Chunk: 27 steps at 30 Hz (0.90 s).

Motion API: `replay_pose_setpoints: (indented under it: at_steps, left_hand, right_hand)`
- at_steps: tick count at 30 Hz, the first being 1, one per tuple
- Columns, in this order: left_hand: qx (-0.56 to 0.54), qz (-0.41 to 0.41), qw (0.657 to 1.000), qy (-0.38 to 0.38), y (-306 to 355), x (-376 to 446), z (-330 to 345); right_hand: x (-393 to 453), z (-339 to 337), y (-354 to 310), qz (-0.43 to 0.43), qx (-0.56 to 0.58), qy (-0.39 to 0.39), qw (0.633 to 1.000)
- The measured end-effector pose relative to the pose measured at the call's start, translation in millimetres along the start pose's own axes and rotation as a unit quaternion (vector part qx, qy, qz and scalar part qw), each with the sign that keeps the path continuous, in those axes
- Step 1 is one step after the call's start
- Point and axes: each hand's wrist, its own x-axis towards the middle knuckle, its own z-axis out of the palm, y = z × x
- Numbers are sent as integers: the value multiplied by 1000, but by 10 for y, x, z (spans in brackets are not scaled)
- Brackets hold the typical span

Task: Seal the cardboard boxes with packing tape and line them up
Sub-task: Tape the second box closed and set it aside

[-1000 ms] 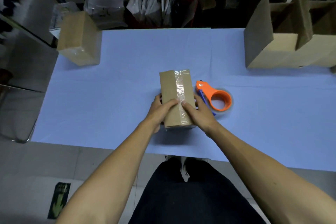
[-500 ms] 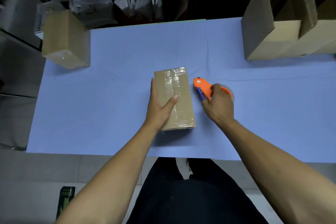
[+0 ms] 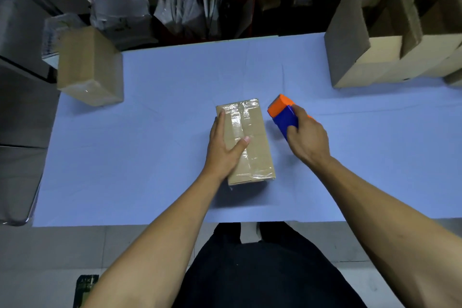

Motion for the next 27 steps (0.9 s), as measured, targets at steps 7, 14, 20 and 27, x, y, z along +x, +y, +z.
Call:
replay_pose_setpoints:
  at_steps: [7, 14, 20, 27]
  left_hand:
    - [127, 18, 992, 13, 150, 83, 39]
    - [298, 81, 941, -136, 376, 479, -301]
    - [358, 17, 933, 28, 372, 259, -21]
    - [356, -7, 933, 50, 426, 211, 2]
  right_hand:
    - [-12, -264, -267, 56, 94, -28, 994]
    - [-107, -448, -298, 41, 49, -39, 997]
    - [-105, -686, -404, -16, -25, -77, 997]
    - [-12, -896, -757, -141, -117, -66, 981]
